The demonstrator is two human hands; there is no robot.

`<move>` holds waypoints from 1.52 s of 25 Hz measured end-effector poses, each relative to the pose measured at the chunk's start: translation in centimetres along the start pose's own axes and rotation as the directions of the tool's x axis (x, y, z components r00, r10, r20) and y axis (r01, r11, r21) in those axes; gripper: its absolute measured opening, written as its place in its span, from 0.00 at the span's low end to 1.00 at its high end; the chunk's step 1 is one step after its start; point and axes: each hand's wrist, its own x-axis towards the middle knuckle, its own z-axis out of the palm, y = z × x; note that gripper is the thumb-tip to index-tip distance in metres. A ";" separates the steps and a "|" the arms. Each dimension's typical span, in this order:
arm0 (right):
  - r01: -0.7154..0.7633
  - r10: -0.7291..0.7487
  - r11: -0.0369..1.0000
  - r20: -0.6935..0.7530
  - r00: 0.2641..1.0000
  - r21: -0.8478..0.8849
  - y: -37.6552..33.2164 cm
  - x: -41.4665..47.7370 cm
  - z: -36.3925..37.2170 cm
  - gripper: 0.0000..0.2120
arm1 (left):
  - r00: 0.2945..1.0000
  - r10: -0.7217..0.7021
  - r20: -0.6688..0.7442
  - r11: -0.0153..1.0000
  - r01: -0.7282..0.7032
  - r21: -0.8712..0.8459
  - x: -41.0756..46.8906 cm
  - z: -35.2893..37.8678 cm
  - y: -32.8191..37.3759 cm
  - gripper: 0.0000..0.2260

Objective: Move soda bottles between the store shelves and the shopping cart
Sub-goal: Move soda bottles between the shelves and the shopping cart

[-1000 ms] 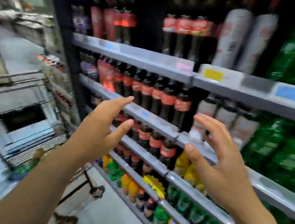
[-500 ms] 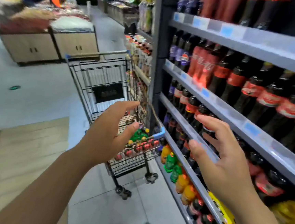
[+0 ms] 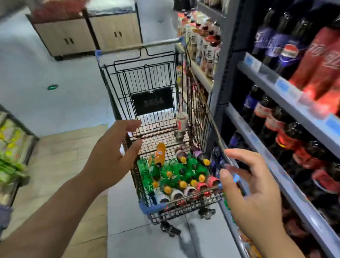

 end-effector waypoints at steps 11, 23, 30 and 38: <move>-0.285 0.281 0.958 -0.089 0.955 -0.026 11.7 6.3 15.7 0.18 | 0.920 0.005 0.391 0.998 0.022 -0.065 12.8 13.8 -18.0 0.18; -0.564 0.511 0.825 -0.394 0.764 -0.023 19.8 5.5 23.7 0.21 | 0.090 0.057 0.994 0.888 -0.460 -0.009 18.3 31.8 -31.7 0.34; -0.615 0.554 0.788 -0.429 0.714 -0.006 21.2 4.8 25.4 0.18 | -0.127 0.111 0.986 0.710 -0.684 -0.168 16.9 35.8 -35.9 0.32; -0.708 0.660 0.706 -0.383 0.646 0.024 22.2 4.9 26.6 0.19 | -0.082 0.165 0.983 0.782 -0.597 -0.181 18.4 35.9 -36.5 0.33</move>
